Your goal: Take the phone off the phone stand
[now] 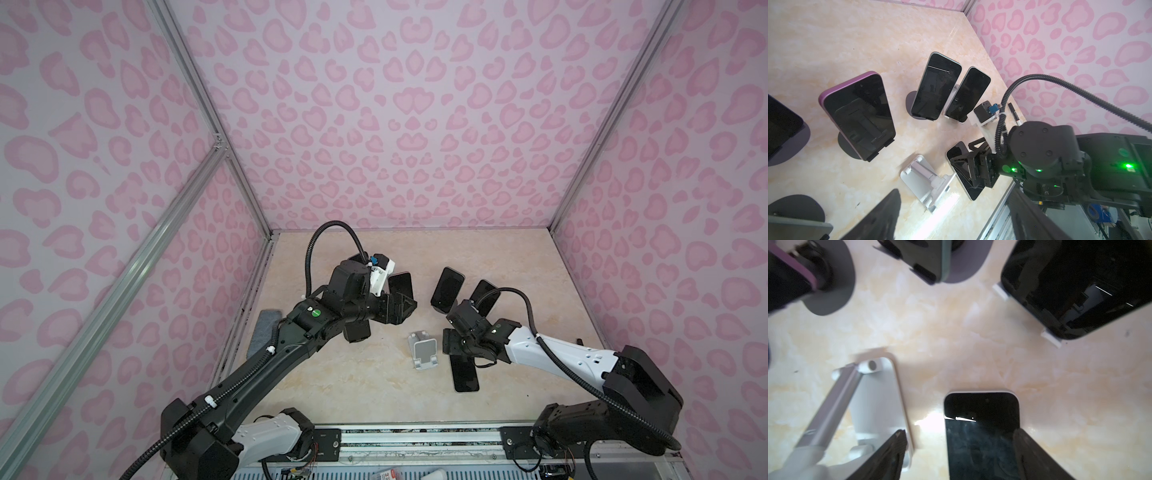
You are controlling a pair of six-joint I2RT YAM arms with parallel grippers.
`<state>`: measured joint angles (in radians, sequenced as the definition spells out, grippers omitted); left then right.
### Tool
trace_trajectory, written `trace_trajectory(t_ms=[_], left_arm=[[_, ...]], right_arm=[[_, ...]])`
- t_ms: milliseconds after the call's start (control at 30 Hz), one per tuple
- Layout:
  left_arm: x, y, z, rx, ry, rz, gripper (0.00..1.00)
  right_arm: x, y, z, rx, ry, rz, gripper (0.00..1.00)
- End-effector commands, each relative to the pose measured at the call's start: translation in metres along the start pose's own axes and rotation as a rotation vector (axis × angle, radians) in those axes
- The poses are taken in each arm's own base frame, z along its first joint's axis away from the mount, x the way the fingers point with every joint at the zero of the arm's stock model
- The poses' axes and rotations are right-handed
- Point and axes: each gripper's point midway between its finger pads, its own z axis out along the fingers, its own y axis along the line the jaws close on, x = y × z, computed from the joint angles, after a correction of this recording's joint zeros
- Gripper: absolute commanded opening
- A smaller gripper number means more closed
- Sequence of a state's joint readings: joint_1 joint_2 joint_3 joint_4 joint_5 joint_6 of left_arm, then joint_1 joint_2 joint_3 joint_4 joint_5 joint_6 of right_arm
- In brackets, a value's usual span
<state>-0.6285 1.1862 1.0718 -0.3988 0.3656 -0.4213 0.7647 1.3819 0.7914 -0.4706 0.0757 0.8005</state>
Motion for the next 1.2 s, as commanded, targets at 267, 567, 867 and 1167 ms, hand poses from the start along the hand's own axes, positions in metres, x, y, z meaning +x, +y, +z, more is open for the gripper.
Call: trace_trajectory(t_ms=[267, 567, 867, 1167], left_arm=[[-0.021, 0.017, -0.024, -0.149, -0.136, 0.04, 0.86], [-0.046, 0.043, -0.079, -0.346, -0.406, -0.017, 0.89], [-0.053, 0.08, -0.146, -0.578, -0.69, -0.158, 0.98], [-0.052, 0.09, -0.16, -0.63, -0.754, -0.189, 1.0]], right_arm=[[-0.014, -0.004, -0.039, 0.034, -0.089, -0.028, 0.86], [-0.017, 0.01, -0.068, -0.082, -0.173, -0.073, 0.85], [0.004, 0.082, -0.07, -0.195, -0.187, -0.253, 0.89], [0.005, 0.102, -0.036, -0.096, -0.147, -0.276, 0.91]])
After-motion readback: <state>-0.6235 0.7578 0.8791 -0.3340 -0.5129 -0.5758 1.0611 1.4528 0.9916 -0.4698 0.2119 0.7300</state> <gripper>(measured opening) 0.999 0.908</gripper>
